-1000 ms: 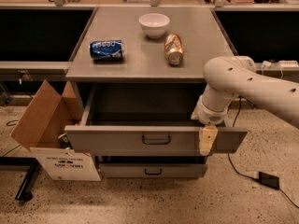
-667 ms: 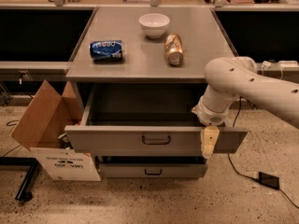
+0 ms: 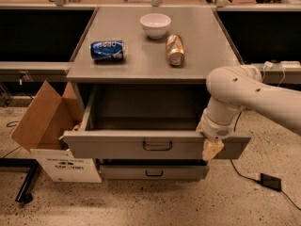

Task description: Open top drawer

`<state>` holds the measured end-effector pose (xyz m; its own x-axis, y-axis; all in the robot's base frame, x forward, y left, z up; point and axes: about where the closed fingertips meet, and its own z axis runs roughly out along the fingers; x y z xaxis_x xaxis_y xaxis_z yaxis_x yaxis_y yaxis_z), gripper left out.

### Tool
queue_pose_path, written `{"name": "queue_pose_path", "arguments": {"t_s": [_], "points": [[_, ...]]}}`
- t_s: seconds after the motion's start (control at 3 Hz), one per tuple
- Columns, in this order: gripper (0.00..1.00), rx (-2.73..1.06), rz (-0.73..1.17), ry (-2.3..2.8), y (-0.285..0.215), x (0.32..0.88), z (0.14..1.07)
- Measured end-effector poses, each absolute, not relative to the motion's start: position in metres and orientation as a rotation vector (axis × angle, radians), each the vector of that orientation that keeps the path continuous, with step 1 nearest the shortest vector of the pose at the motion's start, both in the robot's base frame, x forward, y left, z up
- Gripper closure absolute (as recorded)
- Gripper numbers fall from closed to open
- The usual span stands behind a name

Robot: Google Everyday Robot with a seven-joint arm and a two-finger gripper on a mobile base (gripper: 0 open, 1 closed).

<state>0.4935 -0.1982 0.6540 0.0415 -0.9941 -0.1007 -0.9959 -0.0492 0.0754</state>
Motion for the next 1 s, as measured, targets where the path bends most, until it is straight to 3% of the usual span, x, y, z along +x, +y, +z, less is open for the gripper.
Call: {"name": "queue_pose_path", "arguments": {"t_s": [0.33, 0.67, 1.0], "points": [[0.81, -2.295, 0.191, 2.139, -0.196, 0.466, 0.66], [1.0, -2.301, 0.192, 2.137, -0.196, 0.459, 0.66], [1.0, -2.307, 0.206, 2.123, -0.193, 0.445, 0.663]]}}
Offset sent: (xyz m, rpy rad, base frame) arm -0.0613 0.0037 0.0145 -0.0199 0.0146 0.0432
